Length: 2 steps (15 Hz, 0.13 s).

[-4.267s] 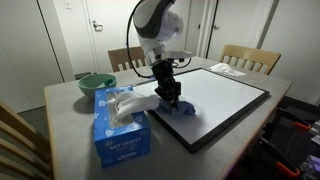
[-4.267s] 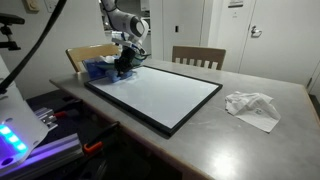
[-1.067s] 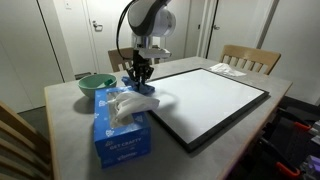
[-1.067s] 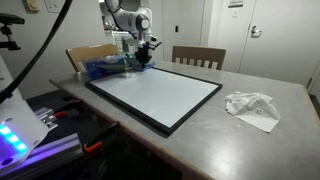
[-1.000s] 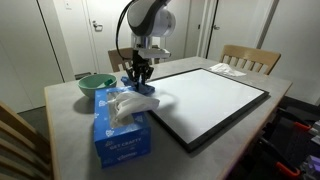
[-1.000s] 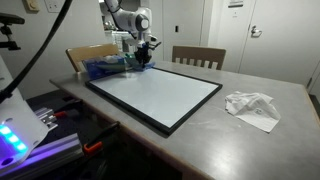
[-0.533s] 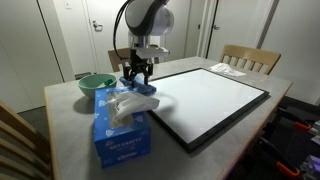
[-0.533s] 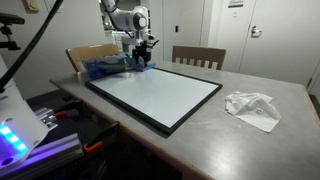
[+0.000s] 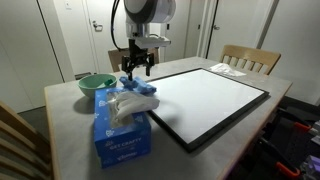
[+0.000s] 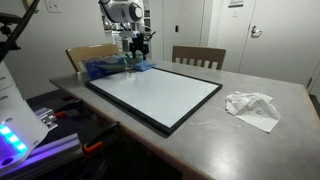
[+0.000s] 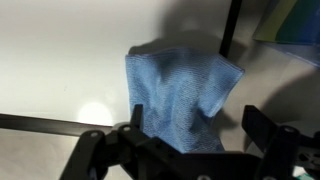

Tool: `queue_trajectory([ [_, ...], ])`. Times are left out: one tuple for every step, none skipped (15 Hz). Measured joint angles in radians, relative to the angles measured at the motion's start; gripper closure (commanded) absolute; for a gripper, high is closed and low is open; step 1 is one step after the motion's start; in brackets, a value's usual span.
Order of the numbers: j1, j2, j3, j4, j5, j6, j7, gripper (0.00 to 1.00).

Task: Use the blue cloth to wipe the whiteboard

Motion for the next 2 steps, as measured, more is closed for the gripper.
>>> queue_trajectory([
  [0.003, -0.012, 0.0, -0.008, 0.0, -0.007, 0.005, 0.0],
  [0.005, -0.021, 0.0, -0.015, 0.0, -0.014, 0.011, 0.0],
])
